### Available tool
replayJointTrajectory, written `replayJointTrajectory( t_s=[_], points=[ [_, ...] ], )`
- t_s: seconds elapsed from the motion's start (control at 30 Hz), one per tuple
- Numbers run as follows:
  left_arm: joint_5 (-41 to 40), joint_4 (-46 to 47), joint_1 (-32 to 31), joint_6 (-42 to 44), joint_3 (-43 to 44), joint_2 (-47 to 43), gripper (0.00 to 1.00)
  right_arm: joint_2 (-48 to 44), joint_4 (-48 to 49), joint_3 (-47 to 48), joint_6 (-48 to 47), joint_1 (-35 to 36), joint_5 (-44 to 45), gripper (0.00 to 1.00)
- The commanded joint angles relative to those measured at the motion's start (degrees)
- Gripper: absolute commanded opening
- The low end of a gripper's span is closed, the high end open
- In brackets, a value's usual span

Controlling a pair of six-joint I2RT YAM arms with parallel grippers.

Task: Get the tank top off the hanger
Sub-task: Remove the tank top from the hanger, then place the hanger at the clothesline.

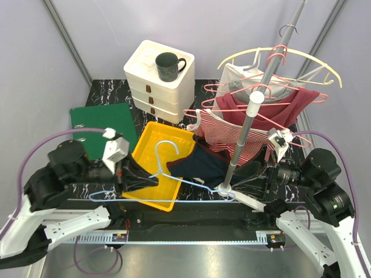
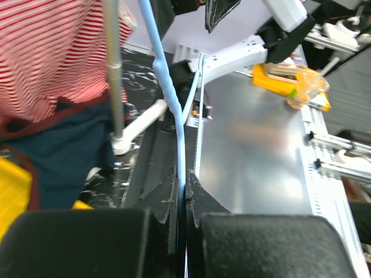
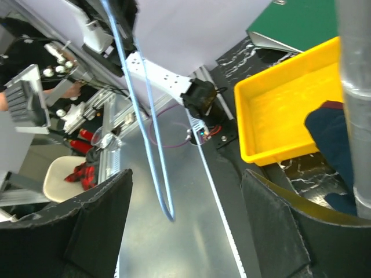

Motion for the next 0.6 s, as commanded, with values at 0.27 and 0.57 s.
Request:
replayJointTrajectory(
  t_s=[0.27,0.57],
  points=[
    [2.0,25.6,-0.1,-13.9,-8.5,4.8,0.00,-4.7,6.1,-6.9,5.0,0.3,-6.8,0.75],
    [3.9,35.3,-1.8,-20.2,-11.7,5.5,0.00,-7.0,10.0,-8.5,8.0,0.2,-6.2,0.52]
  ],
)
